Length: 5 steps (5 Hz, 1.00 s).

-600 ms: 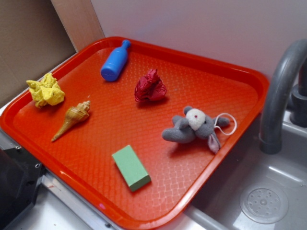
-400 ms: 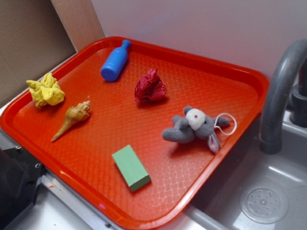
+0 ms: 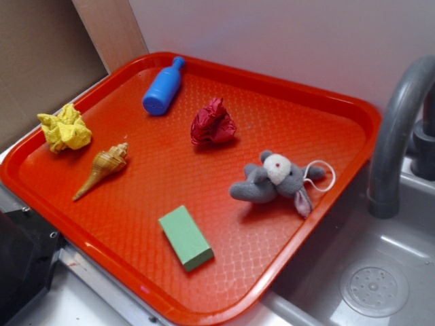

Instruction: Grab the green block.

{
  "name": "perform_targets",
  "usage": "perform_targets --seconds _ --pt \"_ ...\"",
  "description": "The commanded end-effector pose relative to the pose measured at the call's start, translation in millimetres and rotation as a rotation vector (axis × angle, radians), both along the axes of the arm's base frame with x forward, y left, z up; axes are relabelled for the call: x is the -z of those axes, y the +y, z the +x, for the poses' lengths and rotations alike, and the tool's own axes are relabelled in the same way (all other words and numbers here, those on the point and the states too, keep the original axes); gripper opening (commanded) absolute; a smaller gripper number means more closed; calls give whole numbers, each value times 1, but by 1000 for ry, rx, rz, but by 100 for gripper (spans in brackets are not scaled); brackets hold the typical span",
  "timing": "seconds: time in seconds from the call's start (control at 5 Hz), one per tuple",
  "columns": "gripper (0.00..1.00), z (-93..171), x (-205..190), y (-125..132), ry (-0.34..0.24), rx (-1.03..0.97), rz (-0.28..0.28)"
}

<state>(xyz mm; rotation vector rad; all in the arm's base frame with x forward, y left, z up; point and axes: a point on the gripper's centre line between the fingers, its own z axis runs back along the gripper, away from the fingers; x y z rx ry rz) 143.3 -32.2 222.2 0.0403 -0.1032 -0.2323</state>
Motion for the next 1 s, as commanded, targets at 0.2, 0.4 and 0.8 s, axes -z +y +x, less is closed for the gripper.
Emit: perform_targets --seconds 0.2,0.4,0.8 --pt "100 28 42 -82 -42 777 203" --pt "100 15 69 -105 50 1039 197" --pt "100 -8 109 -115 88 1406 272"
